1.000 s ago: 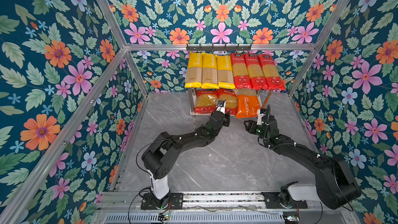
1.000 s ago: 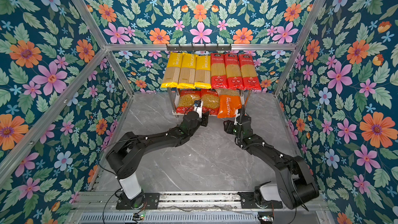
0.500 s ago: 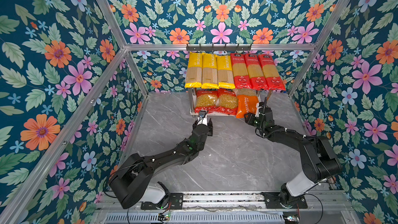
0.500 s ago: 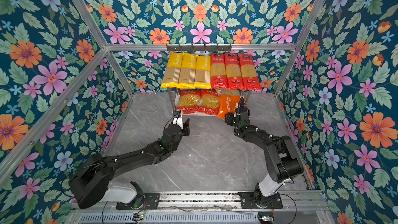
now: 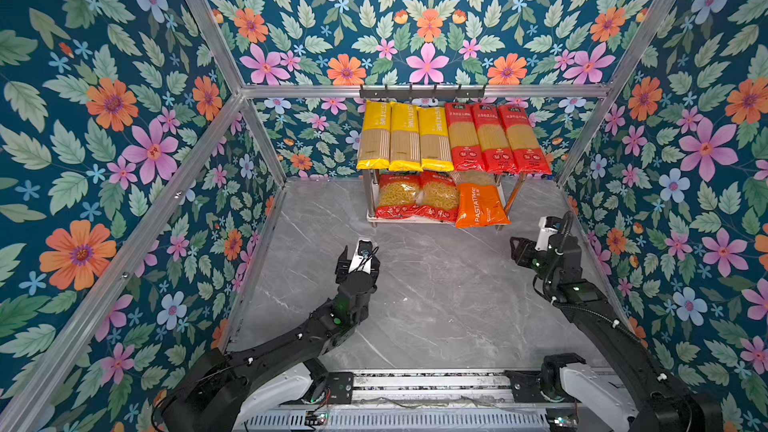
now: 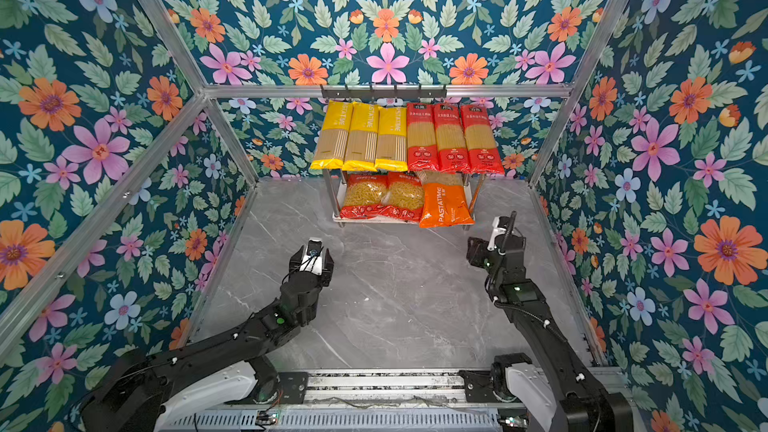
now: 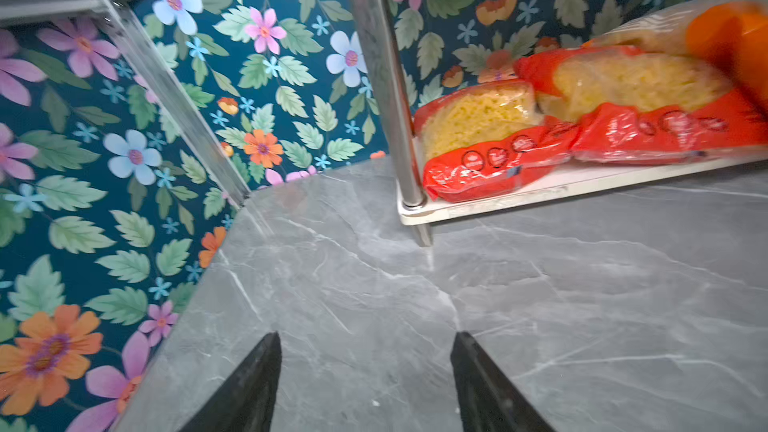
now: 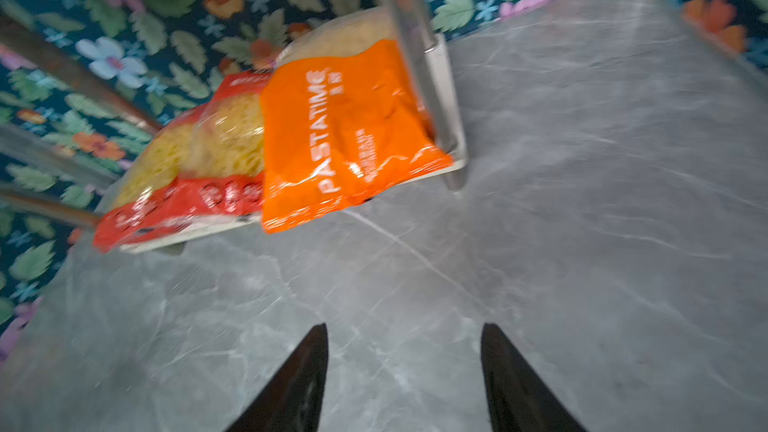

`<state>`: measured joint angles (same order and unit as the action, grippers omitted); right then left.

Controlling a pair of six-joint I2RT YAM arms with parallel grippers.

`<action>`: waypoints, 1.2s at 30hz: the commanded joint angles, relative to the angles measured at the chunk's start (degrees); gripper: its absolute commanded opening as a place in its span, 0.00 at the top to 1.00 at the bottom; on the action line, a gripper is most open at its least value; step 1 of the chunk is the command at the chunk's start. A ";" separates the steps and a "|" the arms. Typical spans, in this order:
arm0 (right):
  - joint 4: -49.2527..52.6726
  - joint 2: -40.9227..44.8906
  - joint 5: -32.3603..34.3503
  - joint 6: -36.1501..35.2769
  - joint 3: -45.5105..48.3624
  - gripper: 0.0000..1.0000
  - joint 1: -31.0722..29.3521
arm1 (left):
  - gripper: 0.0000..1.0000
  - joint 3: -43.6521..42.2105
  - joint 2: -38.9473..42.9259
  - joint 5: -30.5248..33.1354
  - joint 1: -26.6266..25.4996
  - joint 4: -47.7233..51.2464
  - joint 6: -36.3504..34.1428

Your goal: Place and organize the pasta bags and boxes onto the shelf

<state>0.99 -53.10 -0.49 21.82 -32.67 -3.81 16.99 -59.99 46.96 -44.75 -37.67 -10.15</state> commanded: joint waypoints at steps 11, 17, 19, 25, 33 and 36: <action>-23.32 -3.28 21.73 -9.70 13.42 0.35 1.62 | 0.29 -8.17 -13.94 -4.31 22.32 -33.49 1.81; -37.61 -13.98 21.19 -11.79 15.70 0.34 1.70 | 0.27 -6.57 -25.44 -22.76 30.45 -39.12 1.85; -41.90 -17.32 20.76 -13.16 15.87 0.33 1.70 | 0.25 -6.24 -30.53 -20.48 30.96 -46.59 0.86; -57.14 -25.47 17.43 -16.00 18.66 0.26 3.11 | 0.25 -7.06 -29.36 -25.33 35.50 -44.24 6.48; -59.38 -30.61 12.74 -16.32 17.32 0.22 3.96 | 0.24 -3.43 -33.75 -29.56 39.29 -42.50 8.62; -54.20 -29.20 12.82 -15.43 16.27 0.20 3.97 | 0.24 -1.73 -32.02 -29.58 39.73 -35.62 10.61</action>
<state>-52.56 -83.05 13.54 6.33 -15.84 0.21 14.22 -92.05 18.31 -5.32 -73.95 -1.58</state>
